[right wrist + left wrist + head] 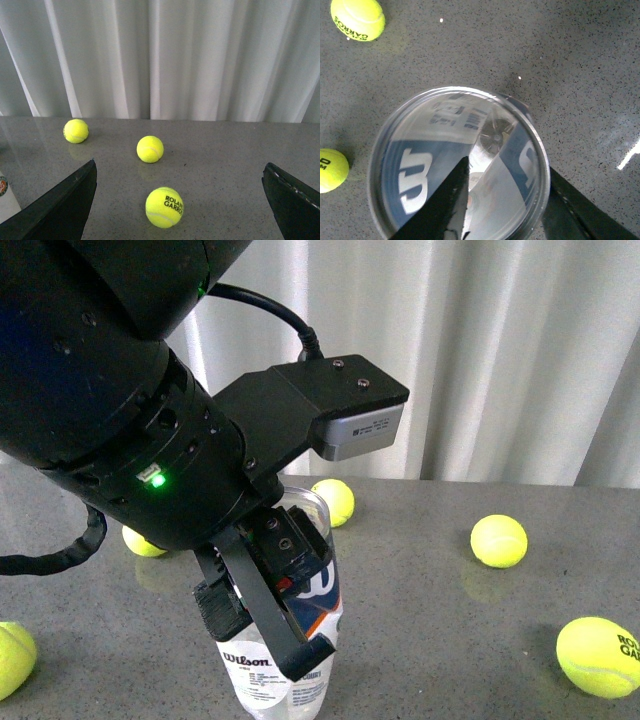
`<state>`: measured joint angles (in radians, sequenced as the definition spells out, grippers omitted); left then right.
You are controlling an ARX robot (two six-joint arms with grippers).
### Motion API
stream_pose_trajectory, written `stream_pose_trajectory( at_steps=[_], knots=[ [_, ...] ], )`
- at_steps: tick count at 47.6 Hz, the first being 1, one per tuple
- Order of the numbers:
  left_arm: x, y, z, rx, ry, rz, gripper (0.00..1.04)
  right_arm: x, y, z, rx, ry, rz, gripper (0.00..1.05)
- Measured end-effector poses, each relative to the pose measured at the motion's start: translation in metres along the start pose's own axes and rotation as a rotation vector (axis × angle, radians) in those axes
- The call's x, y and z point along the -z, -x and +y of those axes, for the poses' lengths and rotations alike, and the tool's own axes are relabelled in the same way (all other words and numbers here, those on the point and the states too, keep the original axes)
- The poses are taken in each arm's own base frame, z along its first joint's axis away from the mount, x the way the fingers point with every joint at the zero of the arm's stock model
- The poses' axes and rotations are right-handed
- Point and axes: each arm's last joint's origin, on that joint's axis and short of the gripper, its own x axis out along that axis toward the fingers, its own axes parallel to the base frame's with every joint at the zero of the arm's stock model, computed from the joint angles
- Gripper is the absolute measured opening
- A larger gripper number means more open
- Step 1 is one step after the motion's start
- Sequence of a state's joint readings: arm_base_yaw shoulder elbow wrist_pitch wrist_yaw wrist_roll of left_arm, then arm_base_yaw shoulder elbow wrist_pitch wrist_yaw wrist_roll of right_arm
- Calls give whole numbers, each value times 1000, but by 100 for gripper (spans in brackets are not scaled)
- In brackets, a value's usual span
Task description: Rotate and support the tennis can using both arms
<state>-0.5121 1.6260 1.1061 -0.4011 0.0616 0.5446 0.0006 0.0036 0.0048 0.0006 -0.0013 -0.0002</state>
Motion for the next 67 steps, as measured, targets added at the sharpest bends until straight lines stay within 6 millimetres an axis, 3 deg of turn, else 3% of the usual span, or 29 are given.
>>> stream_pose_trajectory(
  at_steps=[17,26,34,45,54,58,61,67],
  knots=[
    [-9,20,6,-27,7,-55,100,0,0,0,0,0,0,98],
    [-11,34,11,-59,19,-84,98,0,0,0,0,0,0,98],
    [-14,58,18,-94,61,-169,98,0,0,0,0,0,0,98],
    [-19,93,29,-237,299,-469,98,0,0,0,0,0,0,98],
    [-16,86,27,-219,347,-451,98,0,0,0,0,0,0,98],
    [-9,84,25,-447,451,-543,88,0,0,0,0,0,0,98],
    [10,85,23,-656,576,-635,77,0,0,0,-1,0,0,98],
    [51,92,16,-770,668,-749,58,0,0,0,1,0,0,98]
  ],
)
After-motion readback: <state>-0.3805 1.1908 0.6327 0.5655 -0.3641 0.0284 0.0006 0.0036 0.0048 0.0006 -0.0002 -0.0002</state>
